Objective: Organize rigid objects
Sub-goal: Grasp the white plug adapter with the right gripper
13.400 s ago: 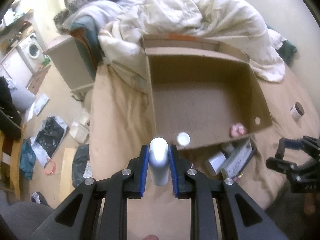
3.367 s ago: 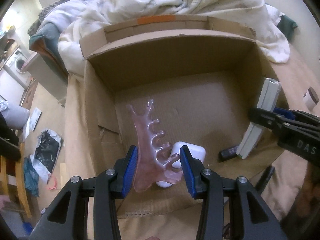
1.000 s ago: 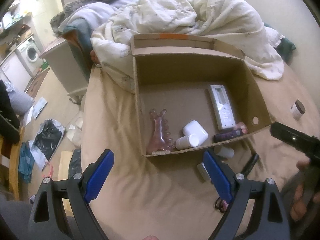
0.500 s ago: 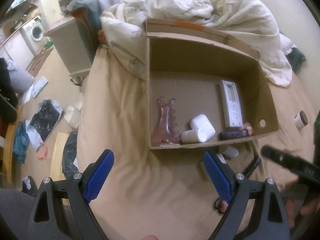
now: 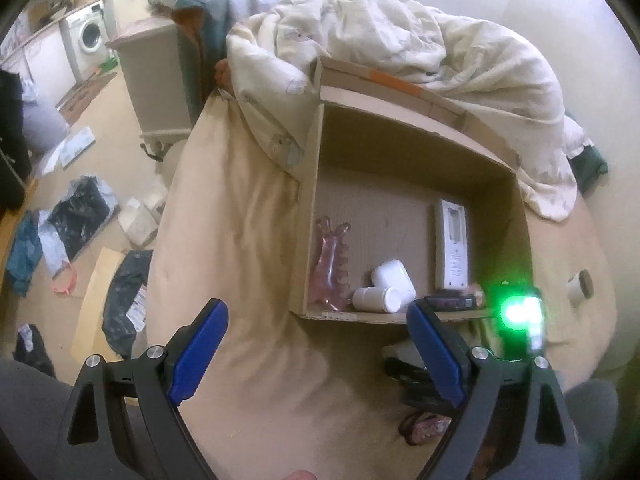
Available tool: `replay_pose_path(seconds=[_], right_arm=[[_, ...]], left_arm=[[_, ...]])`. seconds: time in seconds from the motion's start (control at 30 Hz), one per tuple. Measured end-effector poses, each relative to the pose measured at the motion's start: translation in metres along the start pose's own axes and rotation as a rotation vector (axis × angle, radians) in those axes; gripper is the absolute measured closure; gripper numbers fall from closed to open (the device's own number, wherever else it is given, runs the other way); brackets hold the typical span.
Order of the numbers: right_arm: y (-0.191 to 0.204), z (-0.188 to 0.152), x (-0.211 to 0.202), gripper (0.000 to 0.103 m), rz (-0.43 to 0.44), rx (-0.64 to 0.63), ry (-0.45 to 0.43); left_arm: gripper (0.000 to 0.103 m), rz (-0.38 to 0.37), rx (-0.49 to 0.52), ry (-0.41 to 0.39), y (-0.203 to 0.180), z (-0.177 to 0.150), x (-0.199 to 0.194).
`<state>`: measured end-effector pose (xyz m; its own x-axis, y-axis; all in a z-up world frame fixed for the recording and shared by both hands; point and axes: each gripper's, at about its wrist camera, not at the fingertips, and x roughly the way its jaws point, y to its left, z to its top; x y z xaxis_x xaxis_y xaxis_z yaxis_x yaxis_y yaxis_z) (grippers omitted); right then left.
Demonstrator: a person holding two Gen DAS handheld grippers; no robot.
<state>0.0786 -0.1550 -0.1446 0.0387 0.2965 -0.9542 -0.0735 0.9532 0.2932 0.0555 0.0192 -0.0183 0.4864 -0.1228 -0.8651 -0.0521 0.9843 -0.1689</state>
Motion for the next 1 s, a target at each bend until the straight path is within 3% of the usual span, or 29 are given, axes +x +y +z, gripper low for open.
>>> replay_pose_path(seconds=[0.1,0.2,0.27,0.3,0.37,0.47,0.73,1.0], right_arm=[[0.023,0.003,0.011,0.019,-0.134,-0.089,-0.029],[0.036,0.001,0.016,0.019,-0.201,-0.120,-0.063],[0.039,-0.003,0.015,0.027,-0.211,-0.127,-0.085],[0.040,-0.007,0.014,0.038,-0.216,-0.134,-0.097],[0.043,-0.014,0.009,0.041,-0.215,-0.143,-0.110],[0.048,-0.022,0.005,0.041,-0.171,-0.133,-0.095],[0.072,-0.053,-0.023,0.041,0.118,-0.096,-0.057],[0.064,-0.077,-0.087,0.041,0.173,-0.094,-0.162]], left_arm=[[0.013,-0.010,0.006,0.002,0.000,0.000,-0.002],[0.013,-0.026,0.012,-0.007,-0.001,-0.001,-0.007],[0.013,-0.038,0.005,-0.010,-0.001,-0.001,-0.010],[0.013,-0.048,-0.001,-0.008,-0.001,0.000,-0.011],[0.013,-0.070,-0.007,-0.004,-0.001,0.000,-0.013],[0.013,-0.081,-0.001,-0.007,-0.004,0.000,-0.015],[0.013,-0.037,-0.029,-0.037,0.008,0.004,-0.020],[0.013,0.020,-0.079,0.009,0.021,0.005,-0.007]])
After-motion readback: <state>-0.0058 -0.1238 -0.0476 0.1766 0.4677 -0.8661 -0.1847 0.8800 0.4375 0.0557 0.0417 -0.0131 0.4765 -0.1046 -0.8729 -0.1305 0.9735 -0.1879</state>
